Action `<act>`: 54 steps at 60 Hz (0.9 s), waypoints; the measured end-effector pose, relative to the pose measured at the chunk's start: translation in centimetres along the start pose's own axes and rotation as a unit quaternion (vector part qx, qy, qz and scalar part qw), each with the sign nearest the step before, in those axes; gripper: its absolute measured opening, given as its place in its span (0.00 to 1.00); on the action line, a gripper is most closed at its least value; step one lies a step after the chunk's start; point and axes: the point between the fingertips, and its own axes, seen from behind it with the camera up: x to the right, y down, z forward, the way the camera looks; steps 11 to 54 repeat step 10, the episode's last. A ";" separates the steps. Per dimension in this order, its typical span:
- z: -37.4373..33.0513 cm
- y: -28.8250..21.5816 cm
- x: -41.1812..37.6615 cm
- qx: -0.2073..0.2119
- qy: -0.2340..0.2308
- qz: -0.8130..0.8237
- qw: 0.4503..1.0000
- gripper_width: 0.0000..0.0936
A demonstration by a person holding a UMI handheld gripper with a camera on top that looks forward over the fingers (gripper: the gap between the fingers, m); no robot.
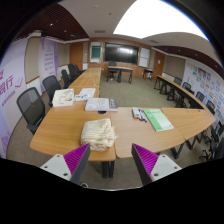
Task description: Fold towel
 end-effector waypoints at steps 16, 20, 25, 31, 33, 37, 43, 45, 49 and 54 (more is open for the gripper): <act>-2.9 0.5 -0.7 0.011 -0.022 -0.004 1.000 0.91; -2.9 0.5 -0.7 0.011 -0.022 -0.004 1.000 0.91; -2.9 0.5 -0.7 0.011 -0.022 -0.004 1.000 0.91; -2.9 0.5 -0.7 0.011 -0.022 -0.004 1.000 0.91; -2.9 0.5 -0.7 0.011 -0.022 -0.004 1.000 0.91; -2.9 0.5 -0.7 0.011 -0.022 -0.004 1.000 0.91; -2.9 0.5 -0.7 0.011 -0.022 -0.004 1.000 0.91; -2.9 0.5 -0.7 0.011 -0.022 -0.004 1.000 0.91; -2.9 0.5 -0.7 0.011 -0.022 -0.004 1.000 0.91; -2.9 0.5 -0.7 0.011 -0.022 -0.004 1.000 0.91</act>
